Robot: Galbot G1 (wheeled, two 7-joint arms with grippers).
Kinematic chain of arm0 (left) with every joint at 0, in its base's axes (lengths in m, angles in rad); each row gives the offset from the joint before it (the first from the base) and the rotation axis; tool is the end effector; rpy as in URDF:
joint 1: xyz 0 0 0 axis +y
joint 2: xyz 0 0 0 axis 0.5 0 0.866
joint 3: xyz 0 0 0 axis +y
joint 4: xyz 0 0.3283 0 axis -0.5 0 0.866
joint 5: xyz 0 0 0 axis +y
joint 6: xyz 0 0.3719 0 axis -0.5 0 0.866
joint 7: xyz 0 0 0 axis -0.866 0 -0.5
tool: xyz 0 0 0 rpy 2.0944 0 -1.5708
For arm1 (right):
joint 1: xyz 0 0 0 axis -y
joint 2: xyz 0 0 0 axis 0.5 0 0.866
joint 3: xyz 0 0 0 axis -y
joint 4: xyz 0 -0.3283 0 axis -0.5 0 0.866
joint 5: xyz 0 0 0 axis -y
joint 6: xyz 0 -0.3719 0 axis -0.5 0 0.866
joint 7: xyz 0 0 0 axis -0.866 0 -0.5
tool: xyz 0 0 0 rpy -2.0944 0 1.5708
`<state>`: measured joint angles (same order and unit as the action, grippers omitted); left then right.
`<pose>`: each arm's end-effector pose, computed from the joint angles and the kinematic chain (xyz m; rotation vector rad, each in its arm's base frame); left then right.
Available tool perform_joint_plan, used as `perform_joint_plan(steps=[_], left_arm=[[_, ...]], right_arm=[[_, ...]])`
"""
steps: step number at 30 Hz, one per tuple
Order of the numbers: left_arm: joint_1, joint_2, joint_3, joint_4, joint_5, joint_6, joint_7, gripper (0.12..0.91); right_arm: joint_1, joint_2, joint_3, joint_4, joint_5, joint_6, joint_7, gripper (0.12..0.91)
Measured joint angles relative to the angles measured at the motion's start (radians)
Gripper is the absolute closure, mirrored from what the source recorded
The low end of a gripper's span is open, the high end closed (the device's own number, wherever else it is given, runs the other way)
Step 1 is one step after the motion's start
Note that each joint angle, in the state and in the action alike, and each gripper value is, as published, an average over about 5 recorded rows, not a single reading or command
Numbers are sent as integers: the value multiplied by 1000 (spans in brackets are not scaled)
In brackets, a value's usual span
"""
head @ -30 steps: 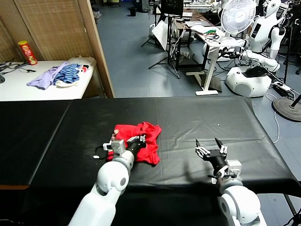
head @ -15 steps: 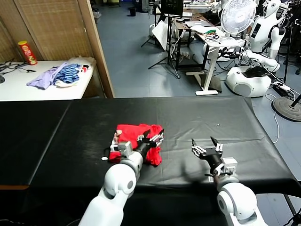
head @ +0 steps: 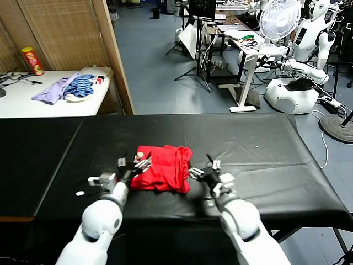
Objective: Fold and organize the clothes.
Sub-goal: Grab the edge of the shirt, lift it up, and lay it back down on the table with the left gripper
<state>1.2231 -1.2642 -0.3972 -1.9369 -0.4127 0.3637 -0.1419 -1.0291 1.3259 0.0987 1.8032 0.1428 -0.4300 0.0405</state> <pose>0.3043 0.0172 -0.2565 -0.1677 -2.8902 0.1264 0.3346 0.0859 -0.2656 0.5717 -2.8194 0.2258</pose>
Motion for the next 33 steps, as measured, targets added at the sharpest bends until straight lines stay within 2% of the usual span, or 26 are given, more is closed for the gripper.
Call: perform_joint_plan(steps=[3, 7, 9, 11, 14, 18, 22, 25, 28, 33], left_arm=[[27, -3, -26, 8, 2, -3, 3, 232], [38, -15, -37, 15, -3, -5, 5, 232], [39, -21, -39, 21, -6, -7, 9, 232], [41, -24, -40, 29, -14, -7, 17, 232], [40, -25, -50, 37, -53, -1, 26, 232], [29, -24, -67, 40, -127, 7, 23, 232], [16, -25, -78, 44, -209, 17, 2, 232], [7, -32, -88, 53, -304, 47, -25, 232], [0, -42, -102, 65, -422, 72, -41, 232], [-16, -51, -112, 100, -607, 76, -43, 232]], right_arm=[[28, 10, -36, -65, -103, 2, -15, 227], [39, 25, -50, -123, -245, 31, 3, 227], [40, 34, -50, -141, -291, 52, 17, 227], [37, 43, -46, -150, -300, 75, 31, 227], [24, 53, -27, -136, -246, 93, 48, 227], [-2, 47, 16, -55, -116, 62, 56, 227], [-38, 23, 70, 60, 41, 27, 60, 227], [-66, 10, 113, 130, 142, 25, 68, 227], [-93, 6, 153, 176, 195, 28, 73, 227], [-126, 4, 185, 220, 223, 28, 73, 227]])
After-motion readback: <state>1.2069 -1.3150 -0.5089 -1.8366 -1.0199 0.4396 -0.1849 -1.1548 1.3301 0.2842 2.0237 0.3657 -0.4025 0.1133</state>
